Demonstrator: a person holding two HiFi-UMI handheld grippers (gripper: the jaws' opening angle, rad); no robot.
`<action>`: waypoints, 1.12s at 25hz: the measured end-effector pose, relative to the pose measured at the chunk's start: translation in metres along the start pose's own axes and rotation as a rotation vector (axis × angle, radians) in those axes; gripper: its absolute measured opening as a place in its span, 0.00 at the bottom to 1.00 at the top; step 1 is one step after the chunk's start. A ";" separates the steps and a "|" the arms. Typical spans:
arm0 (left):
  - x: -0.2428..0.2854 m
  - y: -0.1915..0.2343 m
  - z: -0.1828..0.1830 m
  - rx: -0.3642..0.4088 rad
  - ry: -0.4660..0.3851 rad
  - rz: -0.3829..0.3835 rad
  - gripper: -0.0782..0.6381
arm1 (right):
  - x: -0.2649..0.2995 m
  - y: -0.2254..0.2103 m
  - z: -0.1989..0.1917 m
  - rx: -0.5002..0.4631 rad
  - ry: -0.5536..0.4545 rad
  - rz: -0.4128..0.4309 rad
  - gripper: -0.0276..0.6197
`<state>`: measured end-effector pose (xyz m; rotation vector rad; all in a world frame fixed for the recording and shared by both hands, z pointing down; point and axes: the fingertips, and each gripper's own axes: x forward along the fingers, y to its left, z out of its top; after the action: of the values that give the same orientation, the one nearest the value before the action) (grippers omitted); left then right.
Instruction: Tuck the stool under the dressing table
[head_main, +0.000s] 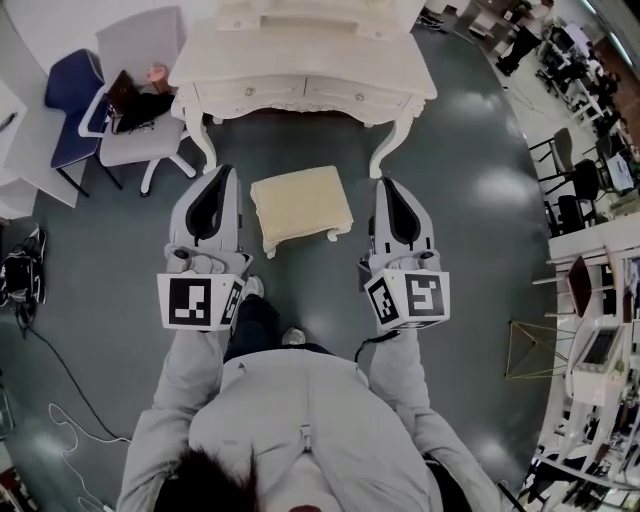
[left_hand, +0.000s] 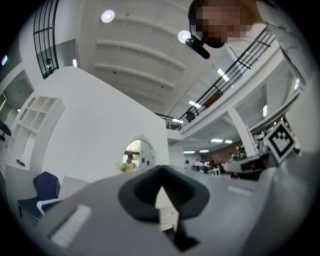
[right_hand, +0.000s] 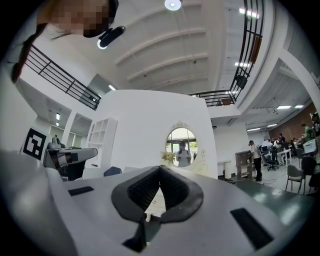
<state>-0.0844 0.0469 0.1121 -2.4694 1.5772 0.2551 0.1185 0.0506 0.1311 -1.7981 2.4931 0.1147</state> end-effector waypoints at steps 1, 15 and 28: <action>0.007 0.004 -0.002 0.000 -0.001 -0.008 0.12 | 0.007 -0.001 -0.001 0.000 0.001 -0.008 0.05; 0.110 0.065 -0.057 -0.032 0.056 -0.142 0.12 | 0.113 -0.018 -0.036 0.032 0.051 -0.132 0.05; 0.130 0.074 -0.152 -0.105 0.210 -0.227 0.12 | 0.140 -0.018 -0.122 0.077 0.209 -0.188 0.05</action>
<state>-0.0916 -0.1360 0.2205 -2.8072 1.3684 0.0445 0.0902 -0.0995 0.2389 -2.0979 2.4010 -0.1858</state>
